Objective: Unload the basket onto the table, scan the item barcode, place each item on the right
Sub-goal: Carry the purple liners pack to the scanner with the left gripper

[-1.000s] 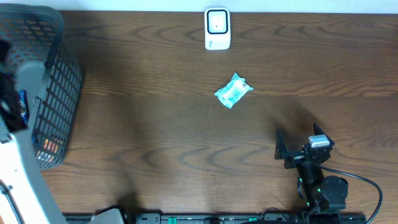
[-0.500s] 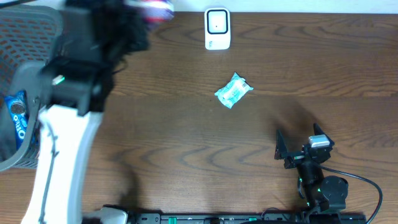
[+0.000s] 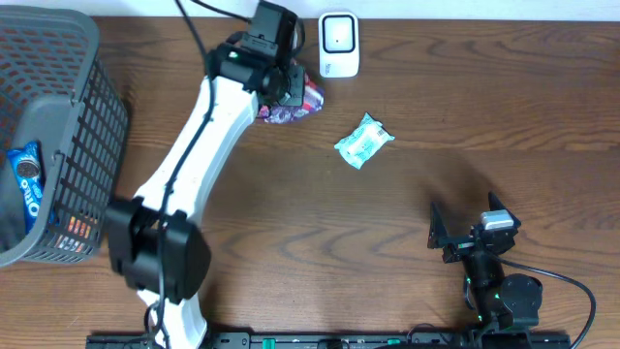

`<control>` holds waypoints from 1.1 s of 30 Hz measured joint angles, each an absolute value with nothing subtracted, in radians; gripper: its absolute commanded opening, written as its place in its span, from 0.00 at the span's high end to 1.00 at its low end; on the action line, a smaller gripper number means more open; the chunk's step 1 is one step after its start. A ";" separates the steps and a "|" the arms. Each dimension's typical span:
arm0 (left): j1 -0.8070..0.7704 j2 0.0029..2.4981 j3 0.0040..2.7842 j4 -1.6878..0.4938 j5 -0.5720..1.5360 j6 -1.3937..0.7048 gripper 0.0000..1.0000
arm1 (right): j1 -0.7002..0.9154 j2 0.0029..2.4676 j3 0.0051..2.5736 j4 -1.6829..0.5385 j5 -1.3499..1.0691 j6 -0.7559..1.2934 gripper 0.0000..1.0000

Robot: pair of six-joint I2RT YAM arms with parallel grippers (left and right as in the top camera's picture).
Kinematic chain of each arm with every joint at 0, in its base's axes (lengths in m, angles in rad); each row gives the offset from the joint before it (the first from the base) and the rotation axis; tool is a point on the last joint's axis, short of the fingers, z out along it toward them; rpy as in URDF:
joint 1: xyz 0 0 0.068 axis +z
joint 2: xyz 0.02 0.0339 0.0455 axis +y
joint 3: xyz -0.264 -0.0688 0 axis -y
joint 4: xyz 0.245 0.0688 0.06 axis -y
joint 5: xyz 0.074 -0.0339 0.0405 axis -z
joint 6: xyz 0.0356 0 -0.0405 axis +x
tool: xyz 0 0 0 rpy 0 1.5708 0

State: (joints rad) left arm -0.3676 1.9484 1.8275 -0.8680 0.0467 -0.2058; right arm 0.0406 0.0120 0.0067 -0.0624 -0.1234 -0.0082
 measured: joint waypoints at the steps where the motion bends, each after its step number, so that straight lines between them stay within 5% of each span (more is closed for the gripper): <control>1: -0.368 1.958 1.827 -0.865 0.046 -0.209 0.93 | 0.041 0.012 0.007 -0.062 -0.124 -0.008 0.01; 16: -0.367 1.966 1.821 -0.774 -0.153 -0.220 0.92 | 0.041 0.012 0.007 -0.062 -0.124 -0.008 0.01; 33: -0.368 1.964 1.682 -0.905 0.059 -0.379 0.57 | 0.041 0.012 0.007 -0.062 -0.124 -0.008 0.01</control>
